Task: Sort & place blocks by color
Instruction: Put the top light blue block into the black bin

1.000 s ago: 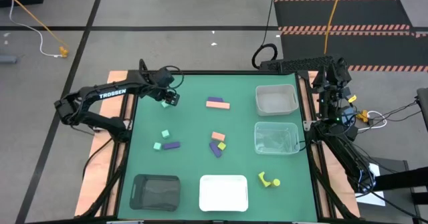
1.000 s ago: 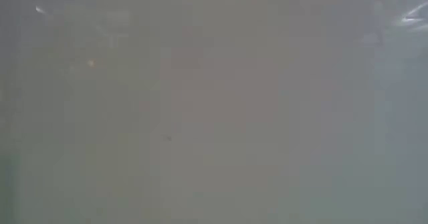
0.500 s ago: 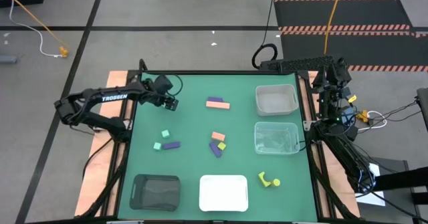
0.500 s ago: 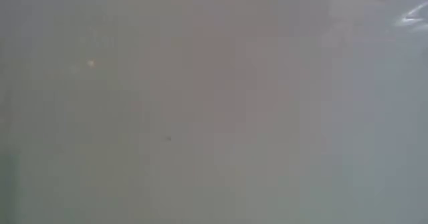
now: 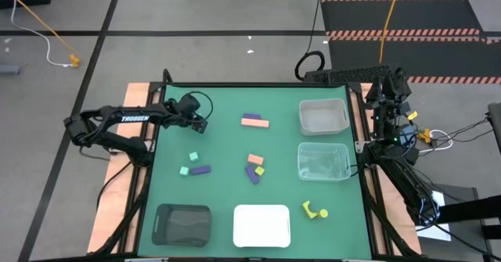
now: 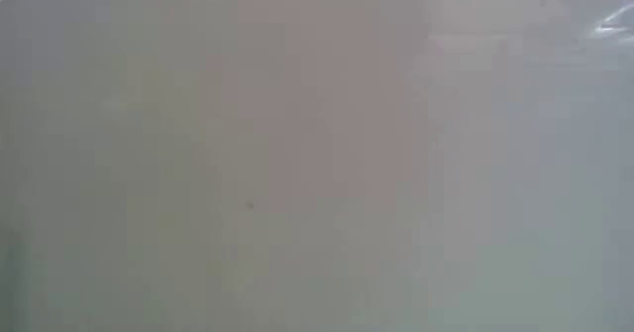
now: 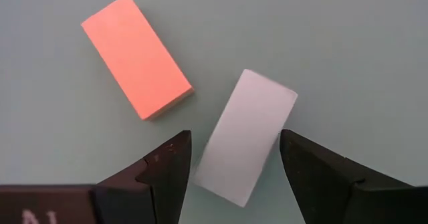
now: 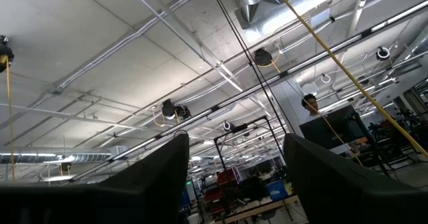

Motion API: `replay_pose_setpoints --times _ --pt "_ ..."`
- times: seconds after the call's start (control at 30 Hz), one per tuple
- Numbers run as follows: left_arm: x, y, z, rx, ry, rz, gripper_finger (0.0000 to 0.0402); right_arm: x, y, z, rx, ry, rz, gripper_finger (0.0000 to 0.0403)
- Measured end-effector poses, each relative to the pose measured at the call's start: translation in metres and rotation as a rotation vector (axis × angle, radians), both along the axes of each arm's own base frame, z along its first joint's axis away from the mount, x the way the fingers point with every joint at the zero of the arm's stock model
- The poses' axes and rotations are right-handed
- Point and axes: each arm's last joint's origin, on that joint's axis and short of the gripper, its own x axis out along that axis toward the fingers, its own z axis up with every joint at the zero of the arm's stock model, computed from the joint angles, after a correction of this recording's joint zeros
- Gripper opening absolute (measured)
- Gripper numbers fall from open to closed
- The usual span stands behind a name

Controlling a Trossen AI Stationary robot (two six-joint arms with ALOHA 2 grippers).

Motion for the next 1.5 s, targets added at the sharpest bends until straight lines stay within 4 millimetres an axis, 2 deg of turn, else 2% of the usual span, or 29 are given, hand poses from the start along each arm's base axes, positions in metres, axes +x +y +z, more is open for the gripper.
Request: replay_pose_setpoints --times 0.3,0.4,0.57,0.77,1.0,1.17,1.33,1.5 --pt "-0.007 -0.005 -0.011 0.004 -0.001 -0.004 0.0221 0.000 0.000 0.000 0.000 0.000 0.000 0.0236" --pt "-0.008 -0.006 -0.013 0.001 0.005 -0.004 0.0196 0.000 0.000 0.000 0.000 0.000 0.000 0.0236" --pt "-0.006 -0.005 -0.012 0.023 -0.006 -0.022 0.0129 0.000 0.000 0.000 0.000 0.000 0.000 0.0236" --pt "-0.002 -0.002 -0.007 0.029 -0.073 0.032 0.0129 0.000 0.000 0.000 0.000 0.000 0.000 0.0236" --pt "0.011 0.006 0.024 0.091 -0.225 -0.028 0.0129 0.000 0.000 0.000 0.000 0.000 0.000 0.0236" --pt "0.023 0.007 0.056 0.134 -0.458 -0.082 0.0129 0.000 0.000 0.000 0.000 0.000 0.000 0.0236" --pt "0.038 0.000 0.083 0.161 -0.752 -0.185 0.0129 0.000 0.000 0.000 0.000 0.000 0.000 0.0236" --pt "0.055 -0.020 0.099 0.145 -0.948 -0.279 0.0129 0.000 0.000 0.000 0.000 0.000 0.000 0.0236"
